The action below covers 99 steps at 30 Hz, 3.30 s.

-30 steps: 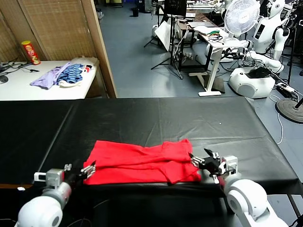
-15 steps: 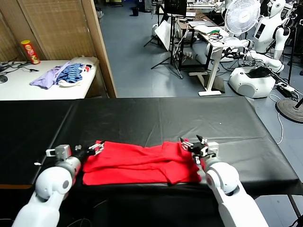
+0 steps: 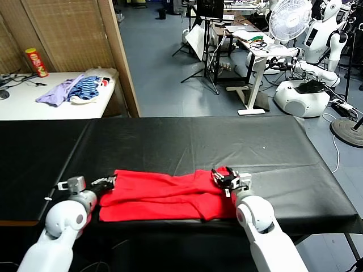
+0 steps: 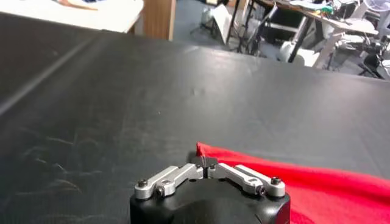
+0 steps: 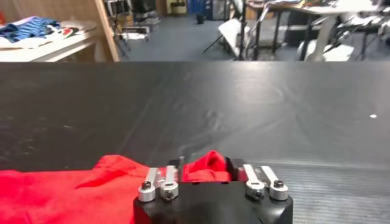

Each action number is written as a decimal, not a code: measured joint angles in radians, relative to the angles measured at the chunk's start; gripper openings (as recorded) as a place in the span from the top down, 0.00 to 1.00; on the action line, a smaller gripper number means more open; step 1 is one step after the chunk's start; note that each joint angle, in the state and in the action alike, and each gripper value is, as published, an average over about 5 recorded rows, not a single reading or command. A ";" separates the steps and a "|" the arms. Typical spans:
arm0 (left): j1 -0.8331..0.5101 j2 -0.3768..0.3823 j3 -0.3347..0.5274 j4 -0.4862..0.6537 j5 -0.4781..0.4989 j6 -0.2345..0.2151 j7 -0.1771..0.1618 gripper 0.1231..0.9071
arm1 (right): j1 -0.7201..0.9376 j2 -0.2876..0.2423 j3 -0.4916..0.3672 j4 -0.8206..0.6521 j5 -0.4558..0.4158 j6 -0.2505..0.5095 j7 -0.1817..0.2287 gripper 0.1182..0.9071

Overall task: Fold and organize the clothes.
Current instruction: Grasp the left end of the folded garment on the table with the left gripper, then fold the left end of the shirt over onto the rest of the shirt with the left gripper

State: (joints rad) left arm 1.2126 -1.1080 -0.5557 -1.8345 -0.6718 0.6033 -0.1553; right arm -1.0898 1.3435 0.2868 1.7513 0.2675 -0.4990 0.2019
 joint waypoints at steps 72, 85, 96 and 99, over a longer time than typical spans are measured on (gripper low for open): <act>0.273 0.046 -0.167 -0.136 0.687 -0.202 0.033 0.95 | -0.229 -0.021 0.111 0.338 0.029 0.067 -0.061 0.14; 0.174 -0.126 0.094 -0.325 0.184 -0.041 -0.029 0.95 | -0.283 -0.002 0.163 0.364 -0.006 0.066 -0.060 0.14; 0.118 -0.260 0.249 -0.287 0.171 -0.058 -0.028 0.95 | -0.294 0.017 0.162 0.359 -0.032 0.066 -0.060 0.14; 0.124 -0.278 0.268 -0.271 0.191 -0.067 -0.025 0.95 | -0.290 0.018 0.157 0.353 -0.035 0.066 -0.061 0.14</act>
State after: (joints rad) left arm 1.3362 -1.3860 -0.2877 -2.1057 -0.4805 0.5359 -0.1807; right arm -1.3795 1.3613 0.4443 2.1038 0.2330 -0.4331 0.1413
